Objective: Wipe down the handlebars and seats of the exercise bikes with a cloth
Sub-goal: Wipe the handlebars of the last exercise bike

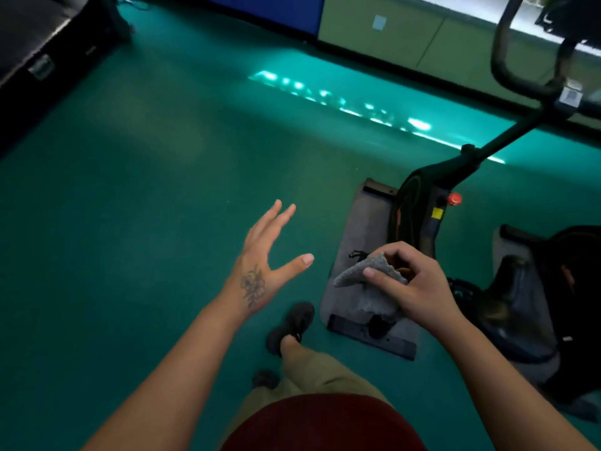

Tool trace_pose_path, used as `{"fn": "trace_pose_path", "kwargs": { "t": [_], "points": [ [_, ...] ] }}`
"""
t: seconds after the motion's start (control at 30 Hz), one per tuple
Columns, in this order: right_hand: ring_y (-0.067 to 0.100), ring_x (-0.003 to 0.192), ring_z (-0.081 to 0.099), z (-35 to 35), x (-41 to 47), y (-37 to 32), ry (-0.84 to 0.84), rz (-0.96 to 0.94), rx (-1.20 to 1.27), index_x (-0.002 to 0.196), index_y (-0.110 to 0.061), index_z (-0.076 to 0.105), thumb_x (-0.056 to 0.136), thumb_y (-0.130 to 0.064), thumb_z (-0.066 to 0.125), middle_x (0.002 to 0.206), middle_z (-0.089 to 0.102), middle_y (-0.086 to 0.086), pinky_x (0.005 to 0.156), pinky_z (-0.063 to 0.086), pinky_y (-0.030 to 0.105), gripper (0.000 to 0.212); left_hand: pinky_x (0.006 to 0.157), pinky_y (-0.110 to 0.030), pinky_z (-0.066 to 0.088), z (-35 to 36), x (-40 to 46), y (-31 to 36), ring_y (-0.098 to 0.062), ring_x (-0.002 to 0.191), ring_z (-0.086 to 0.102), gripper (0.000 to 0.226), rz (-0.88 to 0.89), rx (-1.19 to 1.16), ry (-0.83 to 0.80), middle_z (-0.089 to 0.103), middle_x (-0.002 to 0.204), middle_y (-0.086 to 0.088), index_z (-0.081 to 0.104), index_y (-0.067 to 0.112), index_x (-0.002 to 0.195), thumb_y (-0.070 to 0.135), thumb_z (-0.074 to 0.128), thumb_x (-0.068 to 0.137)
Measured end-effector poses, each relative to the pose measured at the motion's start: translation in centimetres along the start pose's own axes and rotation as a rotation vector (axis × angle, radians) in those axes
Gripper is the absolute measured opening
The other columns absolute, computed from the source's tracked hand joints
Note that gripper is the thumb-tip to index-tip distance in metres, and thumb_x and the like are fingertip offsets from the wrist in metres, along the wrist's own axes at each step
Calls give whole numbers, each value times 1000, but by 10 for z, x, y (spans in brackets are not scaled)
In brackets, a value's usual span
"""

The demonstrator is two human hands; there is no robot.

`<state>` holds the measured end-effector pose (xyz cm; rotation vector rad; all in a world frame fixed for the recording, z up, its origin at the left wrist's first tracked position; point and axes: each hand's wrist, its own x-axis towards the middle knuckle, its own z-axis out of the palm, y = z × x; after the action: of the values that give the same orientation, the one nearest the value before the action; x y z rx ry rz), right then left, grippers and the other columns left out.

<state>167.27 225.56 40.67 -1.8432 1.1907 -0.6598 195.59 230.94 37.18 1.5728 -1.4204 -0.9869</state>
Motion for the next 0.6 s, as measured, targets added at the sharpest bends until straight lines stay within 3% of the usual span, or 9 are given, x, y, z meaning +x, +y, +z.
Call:
{"fn": "trace_pose_path", "kwargs": {
  "t": [0.33, 0.53, 0.6],
  "points": [
    [15, 87, 69, -31, 84, 34, 198, 135, 69, 98, -25, 71, 90, -20, 82, 95, 71, -7, 71, 54, 28, 14, 123, -28, 21, 9, 151, 12, -4, 156, 24, 81, 85, 70, -189, 30, 166, 17, 42, 46, 157, 69, 68, 84],
    [16, 87, 70, -52, 139, 41, 228, 182, 72, 99, -24, 71, 89, -23, 82, 94, 72, -6, 73, 55, 29, 15, 119, -8, 19, 13, 226, 29, -7, 153, 32, 79, 119, 66, -247, 38, 155, 11, 48, 39, 155, 66, 69, 84],
    [15, 87, 70, -55, 156, 41, 258, 187, 85, 99, -24, 71, 88, -26, 82, 94, 72, -6, 74, 55, 29, 15, 120, -10, 21, 10, 249, 31, -9, 152, 34, 78, 135, 66, -274, 39, 152, 11, 48, 39, 154, 66, 69, 84]
  ]
}}
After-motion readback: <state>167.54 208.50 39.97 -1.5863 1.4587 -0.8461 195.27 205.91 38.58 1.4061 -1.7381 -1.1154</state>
